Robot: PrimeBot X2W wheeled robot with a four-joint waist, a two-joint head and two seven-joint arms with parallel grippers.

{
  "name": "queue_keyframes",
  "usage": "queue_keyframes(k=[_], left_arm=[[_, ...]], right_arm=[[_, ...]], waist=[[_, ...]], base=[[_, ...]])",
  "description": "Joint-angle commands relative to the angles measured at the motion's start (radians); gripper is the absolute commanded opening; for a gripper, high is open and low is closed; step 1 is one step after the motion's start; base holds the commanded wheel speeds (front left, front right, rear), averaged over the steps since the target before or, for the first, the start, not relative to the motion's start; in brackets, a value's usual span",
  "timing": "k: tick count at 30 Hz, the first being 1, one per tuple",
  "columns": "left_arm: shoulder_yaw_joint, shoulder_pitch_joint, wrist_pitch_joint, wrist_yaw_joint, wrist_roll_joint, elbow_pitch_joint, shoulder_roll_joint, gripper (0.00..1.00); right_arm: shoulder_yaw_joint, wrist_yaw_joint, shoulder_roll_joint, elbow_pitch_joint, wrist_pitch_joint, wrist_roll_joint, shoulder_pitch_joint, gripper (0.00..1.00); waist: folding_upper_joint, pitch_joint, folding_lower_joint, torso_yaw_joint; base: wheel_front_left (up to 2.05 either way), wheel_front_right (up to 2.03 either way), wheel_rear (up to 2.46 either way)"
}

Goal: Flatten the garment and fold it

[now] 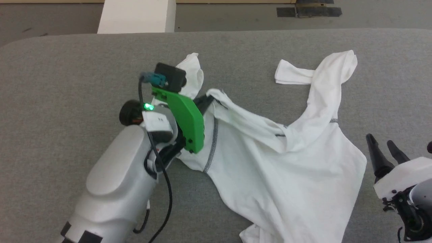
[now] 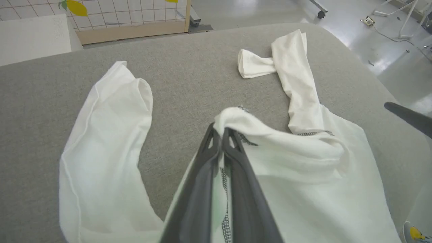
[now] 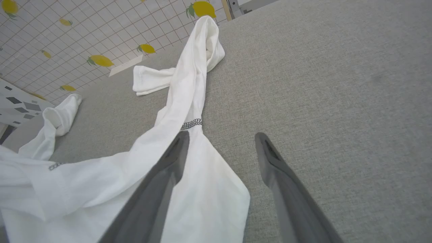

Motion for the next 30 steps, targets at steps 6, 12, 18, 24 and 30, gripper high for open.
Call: queue_keyframes(k=[6,12,18,24,30], left_arm=[[0.032,-0.137,-0.064,0.022,0.034,0.226,-0.021,0.00],[0.051,-0.212,-0.166,0.031,0.056,0.389,-0.034,1.00],[0.101,-0.244,-0.395,0.030,0.068,0.463,-0.033,1.00],[0.158,-0.164,-0.663,0.036,0.086,0.406,0.014,1.00],[0.299,0.098,-0.712,0.115,0.122,0.158,0.048,1.00]], right_arm=[[0.049,-0.001,0.000,0.029,-0.021,0.020,-0.021,1.00],[0.070,-0.001,0.000,0.045,-0.040,0.029,-0.022,1.00],[0.072,-0.001,0.000,0.054,-0.044,0.024,-0.016,1.00],[0.074,-0.001,0.000,0.022,-0.045,0.002,0.001,1.00],[0.103,-0.001,0.000,-0.040,-0.034,-0.056,0.017,1.00]], waist=[[0.0000,0.074,0.0000,-0.106],[0.0000,0.095,0.0000,-0.134],[0.0000,0.055,0.0000,-0.107],[0.0000,-0.011,0.0000,-0.042],[0.0000,-0.043,0.0000,0.012]], base=[[0.00,0.00,0.00],[0.00,0.00,0.00],[0.00,0.00,0.00],[0.00,0.00,0.00],[0.00,0.00,0.00]])
